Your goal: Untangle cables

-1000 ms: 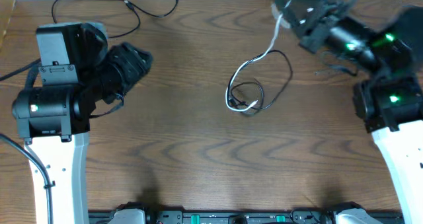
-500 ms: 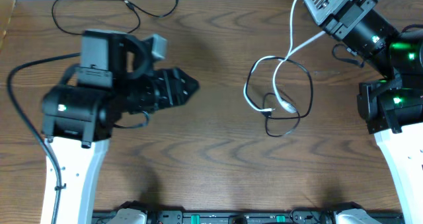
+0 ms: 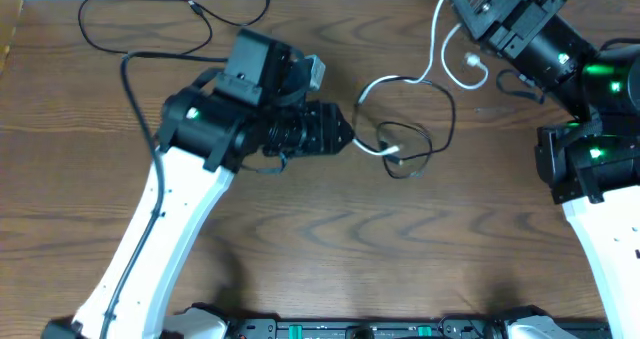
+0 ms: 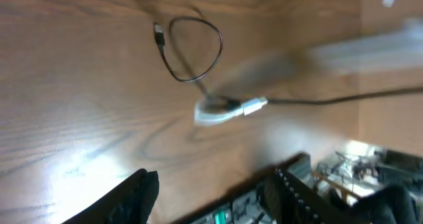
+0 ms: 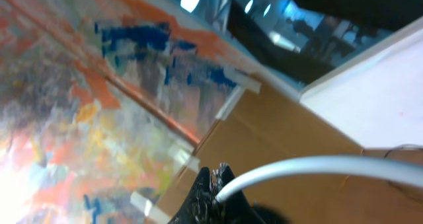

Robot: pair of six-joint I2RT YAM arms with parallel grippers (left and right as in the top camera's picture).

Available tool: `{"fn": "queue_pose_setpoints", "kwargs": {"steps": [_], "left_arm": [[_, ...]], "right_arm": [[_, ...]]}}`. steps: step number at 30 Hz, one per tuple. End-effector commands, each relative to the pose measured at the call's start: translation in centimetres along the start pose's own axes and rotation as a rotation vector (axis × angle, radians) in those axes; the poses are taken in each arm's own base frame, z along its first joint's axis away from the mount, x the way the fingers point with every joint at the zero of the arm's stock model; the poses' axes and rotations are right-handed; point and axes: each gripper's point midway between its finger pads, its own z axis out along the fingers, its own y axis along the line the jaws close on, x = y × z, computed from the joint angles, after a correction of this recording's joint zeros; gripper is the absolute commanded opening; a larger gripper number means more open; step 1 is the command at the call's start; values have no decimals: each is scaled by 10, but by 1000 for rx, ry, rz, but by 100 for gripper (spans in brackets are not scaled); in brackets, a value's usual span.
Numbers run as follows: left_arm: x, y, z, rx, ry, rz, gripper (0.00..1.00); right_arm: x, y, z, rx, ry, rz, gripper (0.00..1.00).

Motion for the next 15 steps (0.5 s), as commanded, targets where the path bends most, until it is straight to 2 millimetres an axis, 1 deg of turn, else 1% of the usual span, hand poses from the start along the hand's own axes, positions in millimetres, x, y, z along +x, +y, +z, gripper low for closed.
{"fn": "queue_pose_setpoints", "kwargs": {"steps": [1,4,6,7,9,10,13,15], "left_arm": [[-14,11,16,-43,-18,-15,57],[-23,13,29,-42,-20,7,58],[-26,16,34,-50,-17,11,57],[-31,22,37,-79,-30,10,57],[-40,39,40,-173,-69,-9,58],[-47,62,42,-290,-105,-48,57],[-50,88,47,-414,-106,-71,57],[-49,100,55,-459,-83,-81,53]], "right_arm": [[12,8,1,-23,64,6,1],[17,9,0,-28,94,5,1],[18,9,0,-29,100,5,1],[18,9,0,-30,102,5,1],[19,9,0,-31,108,6,1],[21,9,0,-33,116,5,1],[20,9,0,-32,114,5,1],[19,9,-1,-29,110,3,1]]}}
